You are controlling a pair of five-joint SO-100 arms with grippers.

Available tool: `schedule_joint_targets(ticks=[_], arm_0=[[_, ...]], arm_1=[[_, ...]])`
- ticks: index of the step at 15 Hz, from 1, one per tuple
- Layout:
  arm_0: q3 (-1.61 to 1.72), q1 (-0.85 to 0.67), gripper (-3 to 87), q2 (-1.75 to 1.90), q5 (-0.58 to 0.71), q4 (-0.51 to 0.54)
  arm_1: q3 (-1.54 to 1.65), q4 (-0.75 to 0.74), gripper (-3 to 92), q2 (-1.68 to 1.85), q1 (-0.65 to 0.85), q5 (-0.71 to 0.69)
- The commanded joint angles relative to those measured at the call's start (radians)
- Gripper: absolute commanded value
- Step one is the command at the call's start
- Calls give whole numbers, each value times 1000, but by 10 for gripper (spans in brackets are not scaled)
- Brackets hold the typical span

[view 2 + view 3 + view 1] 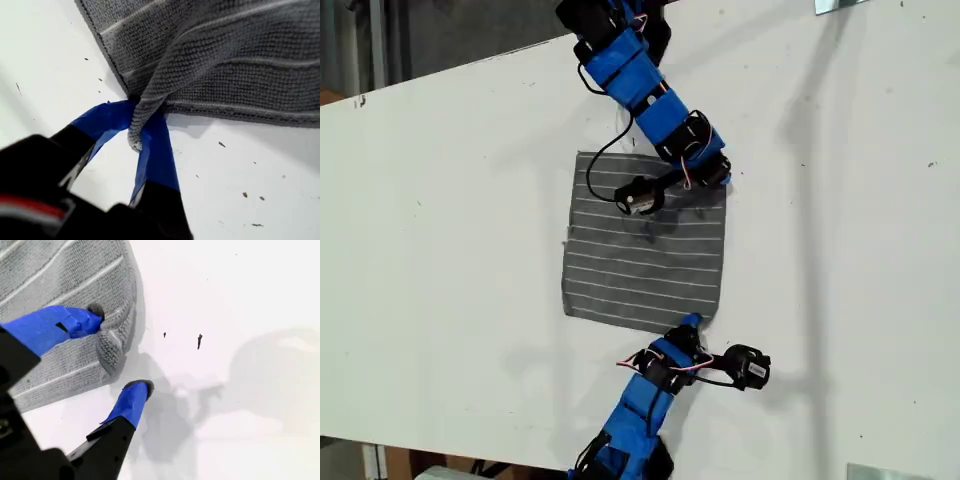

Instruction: Grasp corners of a square towel and fold twice.

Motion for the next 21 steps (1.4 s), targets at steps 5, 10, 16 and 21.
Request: schedule_joint_targets(ticks=[5,10,16,21], arm_0=[[-43,-14,-1,-35,14,-71],[-83,-9,-1,-81,46,-110],[-319,-34,-1,-86,114,192],[-385,-40,150,-129,195,221]], arm_1=[[2,23,-1,15,-17,14],[2,25,-1,15,-17,17],[-8,48,-1,37,-9,17],[-63,118,-1,57,-6,8]])
